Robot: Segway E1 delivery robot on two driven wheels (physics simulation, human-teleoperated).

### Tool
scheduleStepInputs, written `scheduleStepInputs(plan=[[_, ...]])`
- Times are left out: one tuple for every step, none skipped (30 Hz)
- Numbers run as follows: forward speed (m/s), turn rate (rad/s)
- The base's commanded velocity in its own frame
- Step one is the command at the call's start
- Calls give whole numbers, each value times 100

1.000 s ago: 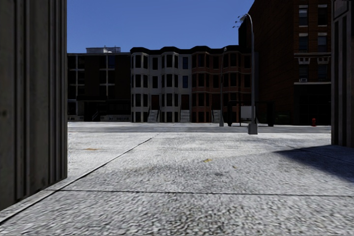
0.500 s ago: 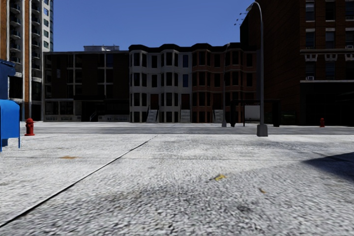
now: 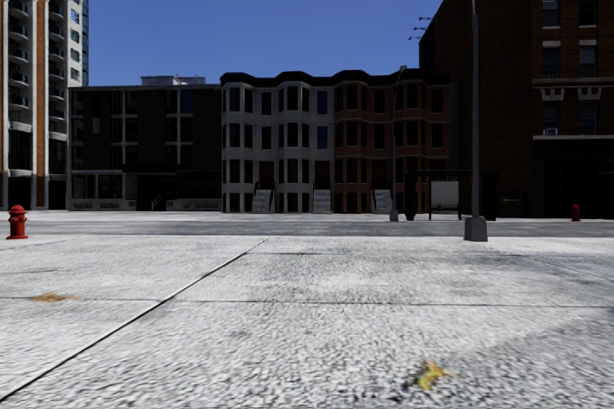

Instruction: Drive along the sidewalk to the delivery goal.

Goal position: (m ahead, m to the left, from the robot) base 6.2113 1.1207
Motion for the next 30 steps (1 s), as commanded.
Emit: scheduleStepInputs(plan=[[200,0],[199,0],[197,0],[197,0],[197,0],[195,0],[191,6],[183,15],[180,18],[180,18],[179,19],[179,19],[179,19],[179,19],[178,19],[178,19],[178,19],[178,19],[178,19],[178,19],[178,19],[178,19],[178,19],[178,19],[178,19],[178,19],[178,19],[178,19],[178,19],[178,19]])
